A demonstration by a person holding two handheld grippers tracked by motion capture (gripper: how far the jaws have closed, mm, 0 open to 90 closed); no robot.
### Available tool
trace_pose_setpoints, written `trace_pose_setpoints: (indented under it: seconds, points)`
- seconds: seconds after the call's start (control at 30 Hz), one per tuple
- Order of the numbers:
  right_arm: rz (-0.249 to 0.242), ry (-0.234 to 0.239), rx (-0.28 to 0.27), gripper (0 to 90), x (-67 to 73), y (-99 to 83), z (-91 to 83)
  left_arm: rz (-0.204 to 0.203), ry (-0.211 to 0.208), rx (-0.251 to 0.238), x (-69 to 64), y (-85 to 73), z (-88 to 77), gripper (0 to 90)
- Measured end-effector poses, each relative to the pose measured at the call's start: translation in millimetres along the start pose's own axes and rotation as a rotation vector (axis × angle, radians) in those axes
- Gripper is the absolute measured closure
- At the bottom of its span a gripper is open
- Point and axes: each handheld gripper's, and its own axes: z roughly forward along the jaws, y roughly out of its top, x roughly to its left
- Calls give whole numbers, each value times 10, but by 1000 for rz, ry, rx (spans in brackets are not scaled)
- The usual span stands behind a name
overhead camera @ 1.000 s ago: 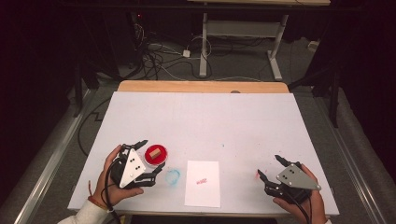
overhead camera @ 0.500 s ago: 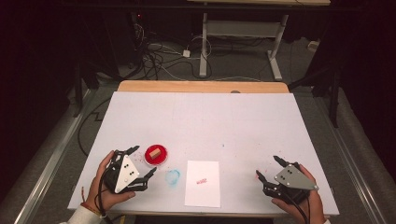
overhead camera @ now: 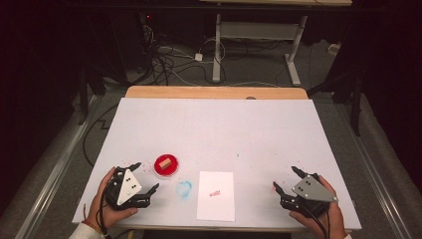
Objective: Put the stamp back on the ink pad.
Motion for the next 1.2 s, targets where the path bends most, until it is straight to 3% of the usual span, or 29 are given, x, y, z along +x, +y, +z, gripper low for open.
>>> trace_pose_setpoints:
  seconds: [0.13, 0.27, 0.53, 1.2]
  points:
    - [-1, 4, 3, 293, 0, 1, 10, -11, -9, 16, -24, -9, 19, 156]
    - [-6, 0, -4, 293, 6, 3, -10, -10, 11, -4, -20, 14, -21, 156]
    - [-24, -9, -16, 294, 37, 36, -36, -25, 11, -42, -8, 14, -83, 156]
    - [-14, -8, -13, 292, 28, 17, -46, -29, 0, -30, -4, 41, -26, 156]
